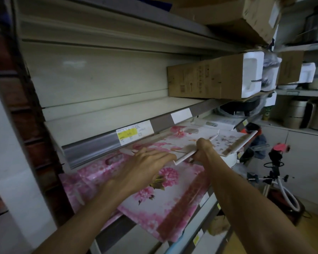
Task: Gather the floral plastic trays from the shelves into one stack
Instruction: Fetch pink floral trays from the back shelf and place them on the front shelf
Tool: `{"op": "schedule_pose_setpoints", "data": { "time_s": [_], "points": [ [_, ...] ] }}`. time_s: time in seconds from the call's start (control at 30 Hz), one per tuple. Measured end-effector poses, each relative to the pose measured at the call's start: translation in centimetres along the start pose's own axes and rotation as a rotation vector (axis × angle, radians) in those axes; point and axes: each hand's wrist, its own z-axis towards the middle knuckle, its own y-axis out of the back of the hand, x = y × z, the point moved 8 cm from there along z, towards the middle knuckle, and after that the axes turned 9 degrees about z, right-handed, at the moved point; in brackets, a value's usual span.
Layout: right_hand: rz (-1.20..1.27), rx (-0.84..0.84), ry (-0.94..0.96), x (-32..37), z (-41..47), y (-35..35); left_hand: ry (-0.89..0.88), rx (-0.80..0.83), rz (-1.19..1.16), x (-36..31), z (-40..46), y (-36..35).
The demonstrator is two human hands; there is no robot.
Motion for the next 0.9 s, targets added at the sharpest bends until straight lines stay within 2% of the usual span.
{"op": "schedule_pose_setpoints", "data": {
  "time_s": [0.13,0.4,0.6,0.9],
  "points": [
    [-0.029,-0.079,0.125,1.2,-1.3,1.2,0.006,0.018,-0.030,-1.1,-0.6,0.0],
    [-0.004,-0.054,0.198,4.4,-5.3,5.7,0.070,-0.037,-0.148,-5.1,0.1,3.6],
    [0.060,0.014,0.211,7.5,-9.6,10.4,0.101,-0.057,-0.246,-10.4,0.9,7.4],
    [-0.014,-0.036,0.244,8.9,-15.2,19.4,0.246,-0.047,-0.371,-16.4,0.4,10.0]
  ]
}}
